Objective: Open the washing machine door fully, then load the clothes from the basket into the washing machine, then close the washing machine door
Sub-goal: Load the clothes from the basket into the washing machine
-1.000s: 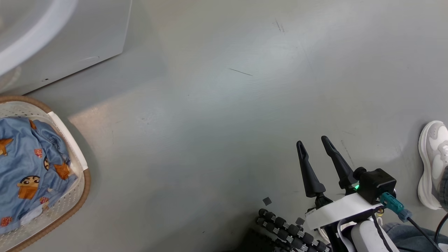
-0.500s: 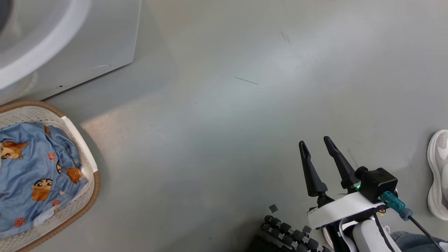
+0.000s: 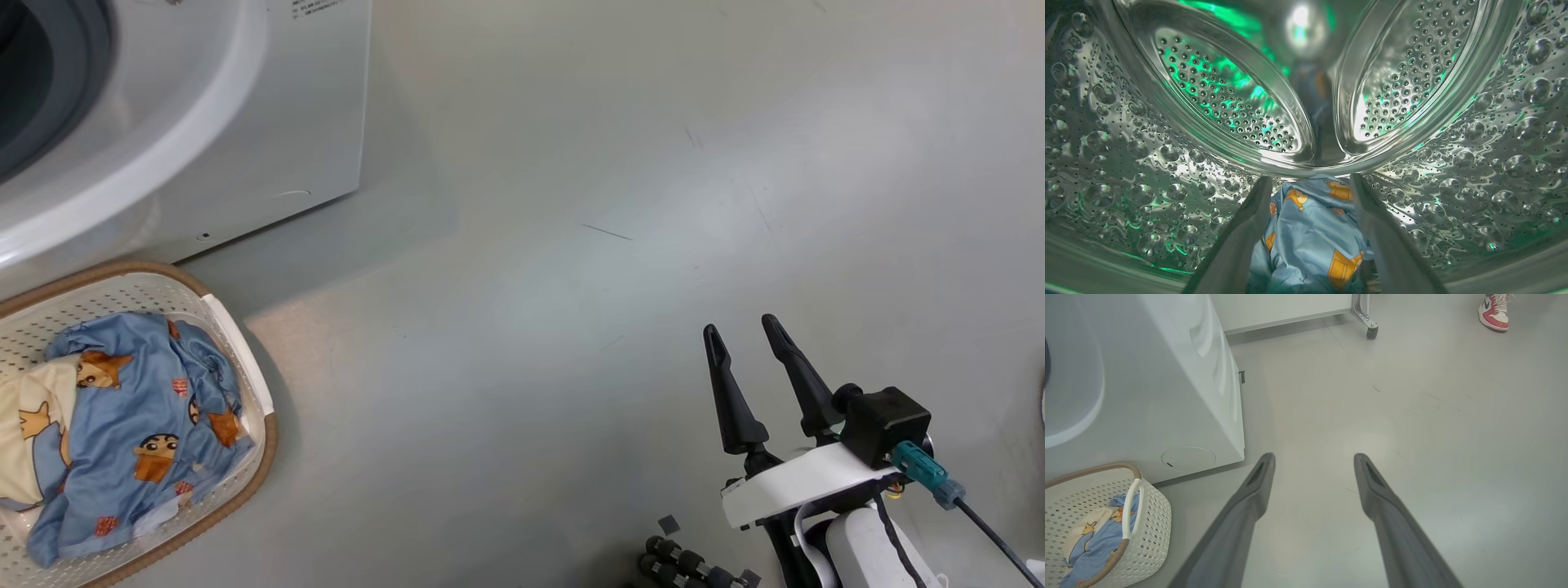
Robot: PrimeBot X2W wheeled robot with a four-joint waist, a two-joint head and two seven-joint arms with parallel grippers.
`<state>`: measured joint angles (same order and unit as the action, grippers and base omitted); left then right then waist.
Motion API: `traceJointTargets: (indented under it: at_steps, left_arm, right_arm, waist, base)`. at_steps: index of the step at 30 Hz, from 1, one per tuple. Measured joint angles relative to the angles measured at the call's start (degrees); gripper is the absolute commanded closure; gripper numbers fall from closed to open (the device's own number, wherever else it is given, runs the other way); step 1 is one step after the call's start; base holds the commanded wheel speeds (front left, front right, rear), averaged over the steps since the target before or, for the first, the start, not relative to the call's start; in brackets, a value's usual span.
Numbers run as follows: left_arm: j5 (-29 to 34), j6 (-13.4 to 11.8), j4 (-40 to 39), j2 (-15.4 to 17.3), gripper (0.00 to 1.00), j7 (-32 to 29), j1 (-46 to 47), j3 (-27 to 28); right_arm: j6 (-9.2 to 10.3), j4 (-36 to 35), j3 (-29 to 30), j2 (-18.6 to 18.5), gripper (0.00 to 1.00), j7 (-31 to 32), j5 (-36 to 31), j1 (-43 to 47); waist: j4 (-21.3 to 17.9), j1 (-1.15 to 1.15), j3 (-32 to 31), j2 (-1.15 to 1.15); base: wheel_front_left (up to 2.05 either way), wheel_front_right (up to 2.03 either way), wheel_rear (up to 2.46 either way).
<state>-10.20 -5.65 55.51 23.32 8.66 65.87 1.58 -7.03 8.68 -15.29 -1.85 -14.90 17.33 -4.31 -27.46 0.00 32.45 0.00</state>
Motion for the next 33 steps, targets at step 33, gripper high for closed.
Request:
traceJointTargets:
  at_steps: [33]
  left_arm:
    - [-4.99, 7.87, 2.58, -19.58, 0.00, 5.78, -23.19, -2.80]
  right_arm:
    - [0.00, 2.26, 5.63, -4.10, 0.00, 0.00, -3.78, 0.96]
  waist:
    - [14.64, 0.00, -17.82, 0.00]
  base:
    - [0.00, 0.00, 0.00]
